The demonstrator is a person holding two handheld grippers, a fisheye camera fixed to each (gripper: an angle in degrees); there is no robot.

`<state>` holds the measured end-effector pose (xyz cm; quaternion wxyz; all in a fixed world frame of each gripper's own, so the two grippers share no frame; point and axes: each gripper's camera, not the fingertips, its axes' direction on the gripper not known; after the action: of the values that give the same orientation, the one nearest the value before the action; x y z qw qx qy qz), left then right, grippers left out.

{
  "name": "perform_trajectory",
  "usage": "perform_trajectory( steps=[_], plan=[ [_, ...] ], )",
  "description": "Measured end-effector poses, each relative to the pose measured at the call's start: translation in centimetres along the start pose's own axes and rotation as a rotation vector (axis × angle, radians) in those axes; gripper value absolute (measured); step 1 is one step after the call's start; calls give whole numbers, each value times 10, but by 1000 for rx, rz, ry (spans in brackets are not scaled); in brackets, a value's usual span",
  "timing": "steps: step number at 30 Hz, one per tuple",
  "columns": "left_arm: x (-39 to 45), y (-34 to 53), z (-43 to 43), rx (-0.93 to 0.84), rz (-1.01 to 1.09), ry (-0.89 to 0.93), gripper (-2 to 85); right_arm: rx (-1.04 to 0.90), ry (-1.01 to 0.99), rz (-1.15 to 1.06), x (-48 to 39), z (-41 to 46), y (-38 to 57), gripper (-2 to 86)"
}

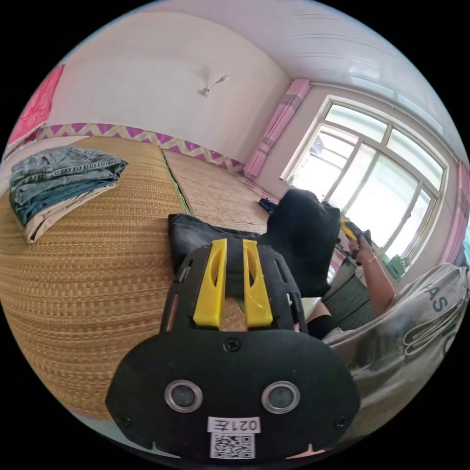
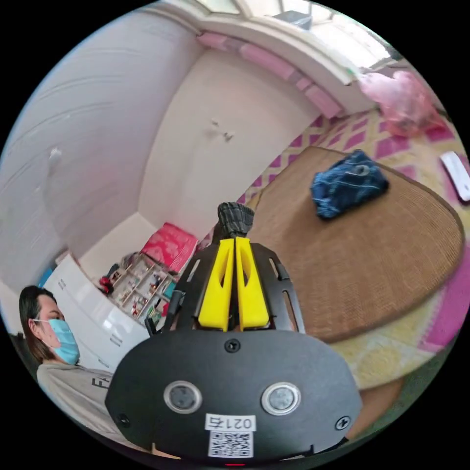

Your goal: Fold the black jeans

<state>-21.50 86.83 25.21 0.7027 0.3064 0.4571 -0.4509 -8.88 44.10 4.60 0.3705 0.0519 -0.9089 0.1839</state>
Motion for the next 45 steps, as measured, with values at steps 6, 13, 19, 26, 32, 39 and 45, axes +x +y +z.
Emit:
perform_trajectory(
  steps=[6, 13, 19, 26, 32, 39, 45],
  plan=[
    [-23, -37, 42, -48, -93, -307, 96, 67, 112, 375, 160, -98, 79, 4],
    [-85, -49, 104, -288, -292, 68, 148, 110, -91, 478, 211, -113, 126, 112],
    [-66, -70, 125, -416, -214, -104, 94, -18, 83, 421, 202, -86, 117, 67],
    [-41, -114, 122, -376, -138, -145, 25, -30, 137, 326, 171, -68, 70, -7],
    [-22, -175, 148, -352, -111, -76, 19, -106, 146, 226, 149, -50, -24, -7],
    [-6, -176, 223, -343, -163, 60, 29, 26, 302, 178, 154, -96, -32, -3],
    [-21, -144, 231, -435, -214, 81, 41, -56, 196, 438, 226, -122, 44, 30]
  ],
)
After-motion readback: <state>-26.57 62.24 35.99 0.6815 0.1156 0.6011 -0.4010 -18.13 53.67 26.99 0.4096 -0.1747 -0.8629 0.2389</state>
